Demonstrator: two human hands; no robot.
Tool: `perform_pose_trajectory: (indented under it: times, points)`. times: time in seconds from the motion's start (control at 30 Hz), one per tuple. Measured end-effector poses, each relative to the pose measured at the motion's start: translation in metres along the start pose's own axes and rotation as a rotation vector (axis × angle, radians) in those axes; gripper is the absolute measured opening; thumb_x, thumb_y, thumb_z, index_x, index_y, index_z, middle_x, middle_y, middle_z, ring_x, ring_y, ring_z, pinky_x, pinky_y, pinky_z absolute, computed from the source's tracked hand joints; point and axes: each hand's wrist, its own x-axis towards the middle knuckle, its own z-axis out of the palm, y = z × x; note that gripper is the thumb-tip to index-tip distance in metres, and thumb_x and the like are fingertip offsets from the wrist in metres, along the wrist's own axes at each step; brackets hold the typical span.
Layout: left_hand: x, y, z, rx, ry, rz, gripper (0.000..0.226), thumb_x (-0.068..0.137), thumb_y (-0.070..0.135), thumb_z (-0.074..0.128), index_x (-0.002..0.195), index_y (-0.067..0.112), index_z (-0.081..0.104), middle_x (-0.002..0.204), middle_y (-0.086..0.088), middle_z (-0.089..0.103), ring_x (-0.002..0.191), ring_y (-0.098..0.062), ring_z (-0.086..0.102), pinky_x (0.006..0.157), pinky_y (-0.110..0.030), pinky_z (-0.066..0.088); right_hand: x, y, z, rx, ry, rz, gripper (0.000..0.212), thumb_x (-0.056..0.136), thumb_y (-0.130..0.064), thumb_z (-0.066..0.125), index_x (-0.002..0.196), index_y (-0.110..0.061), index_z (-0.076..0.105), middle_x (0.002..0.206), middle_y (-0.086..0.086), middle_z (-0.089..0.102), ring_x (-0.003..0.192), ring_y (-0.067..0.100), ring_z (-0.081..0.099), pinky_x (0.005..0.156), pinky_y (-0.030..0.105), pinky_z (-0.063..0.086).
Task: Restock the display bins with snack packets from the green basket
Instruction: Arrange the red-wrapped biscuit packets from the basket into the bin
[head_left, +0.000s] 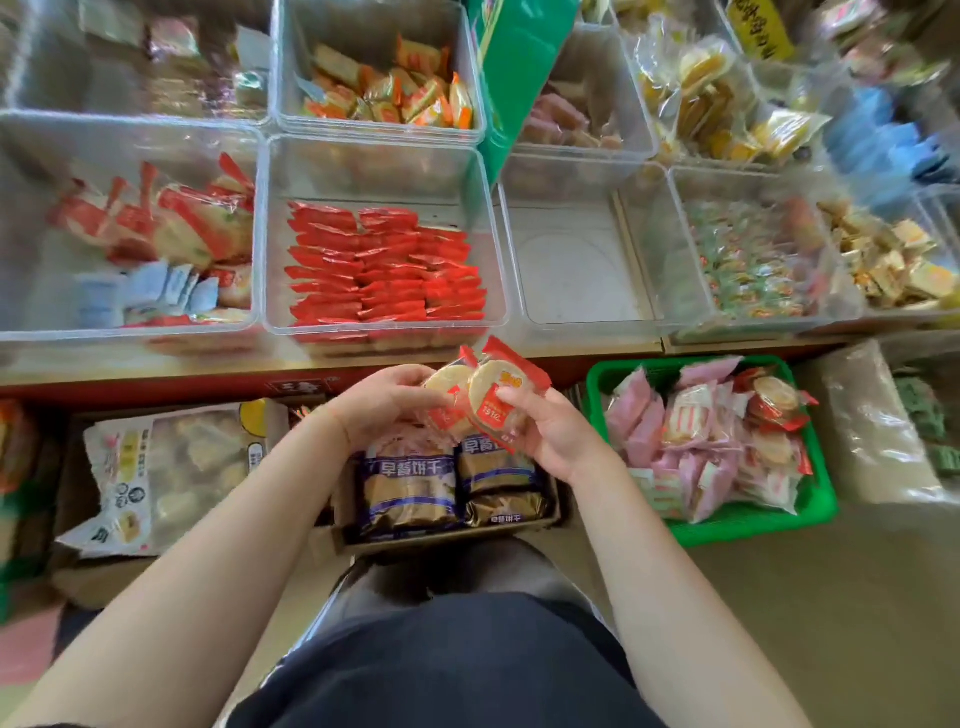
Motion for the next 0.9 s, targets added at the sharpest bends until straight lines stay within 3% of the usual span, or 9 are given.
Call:
perform_pose_trajectory:
  times: [0.17,0.23,0.33,0.4,0.47,0.57,0.7,0.8,0.9]
  points:
    - [0.001,0.032,-0.023,0.464,-0.187,-0.070,0.025,0.084,0.015,0.075,0.108,0.016,0.068,0.090,0.001,0.075,0.077,-0.011,0.070,0.062,-0.020,0.051,0.023,-0.020,0.019,-0.079,0.042,-0.019,0.048,0.085,-0.023,0.075,0.127,-0.006,0.059,0.119,0.015,0.070,0.110,0.029,0.068,0.095,0.041,0.055]
    - [0.003,0.043,-0.035,0.522,-0.072,-0.013,0.023,0.080,0.019,0.079,0.102,0.019,0.071,0.087,0.001,0.075,0.075,-0.012,0.069,0.061,-0.022,0.051,0.036,-0.029,0.025,-0.073,0.090,-0.038,0.051,0.086,-0.033,0.073,0.126,-0.003,0.060,0.117,0.017,0.071,0.111,0.030,0.067,0.098,0.044,0.052]
    - [0.013,0.058,-0.056,0.331,0.367,0.252,0.020,0.076,0.019,0.083,0.091,0.021,0.069,0.080,0.005,0.072,0.071,-0.006,0.067,0.064,-0.021,0.053,0.059,-0.046,0.028,-0.007,0.187,-0.074,0.047,0.092,-0.034,0.067,0.122,0.000,0.061,0.113,0.018,0.071,0.106,0.031,0.068,0.098,0.045,0.052]
    - [0.027,0.067,-0.074,0.253,0.641,0.390,0.025,0.073,0.014,0.084,0.081,0.019,0.060,0.072,0.006,0.063,0.060,-0.002,0.056,0.058,-0.018,0.046,0.073,-0.057,0.029,0.024,0.216,-0.103,0.033,0.093,-0.029,0.067,0.113,-0.004,0.064,0.093,0.008,0.075,0.085,0.020,0.071,0.082,0.037,0.058]
    - [0.047,0.072,-0.096,0.326,0.765,0.445,0.029,0.073,0.017,0.083,0.088,0.020,0.058,0.078,0.002,0.063,0.068,-0.011,0.056,0.064,-0.029,0.047,0.084,-0.068,0.033,-0.020,0.224,-0.135,0.015,0.093,-0.021,0.067,0.106,-0.013,0.064,0.083,0.002,0.073,0.071,0.013,0.069,0.058,0.026,0.055]
    - [0.072,0.077,-0.134,0.730,0.851,0.556,0.026,0.077,0.024,0.077,0.089,0.017,0.056,0.083,-0.007,0.066,0.077,-0.032,0.062,0.069,-0.039,0.049,0.103,-0.082,0.037,-0.088,0.223,-0.159,0.029,0.089,-0.011,0.071,0.114,-0.014,0.058,0.104,0.010,0.072,0.086,0.022,0.072,0.061,0.030,0.056]
    - [0.098,0.082,-0.183,1.162,0.856,0.707,0.026,0.085,0.026,0.072,0.088,0.007,0.055,0.071,-0.013,0.066,0.067,-0.037,0.063,0.092,-0.044,0.041,0.133,-0.100,0.049,-0.271,0.285,-0.213,0.037,0.085,-0.009,0.074,0.116,-0.014,0.053,0.112,0.011,0.069,0.095,0.024,0.072,0.070,0.033,0.059]
    - [0.106,0.086,-0.193,1.165,0.877,0.667,0.030,0.089,0.031,0.070,0.086,0.007,0.051,0.067,-0.011,0.065,0.065,-0.037,0.060,0.097,-0.046,0.038,0.154,-0.124,0.063,-0.602,0.366,-0.371,0.031,0.091,-0.017,0.068,0.120,-0.016,0.057,0.102,-0.005,0.067,0.084,0.000,0.064,0.061,0.005,0.045]
    - [0.103,0.089,-0.192,1.074,0.869,0.637,0.032,0.085,0.026,0.076,0.086,0.004,0.052,0.069,-0.012,0.064,0.069,-0.039,0.060,0.093,-0.043,0.041,0.179,-0.148,0.077,-0.928,0.445,-0.518,0.015,0.098,-0.026,0.057,0.113,-0.024,0.055,0.091,-0.011,0.061,0.077,0.000,0.056,0.061,0.007,0.040]
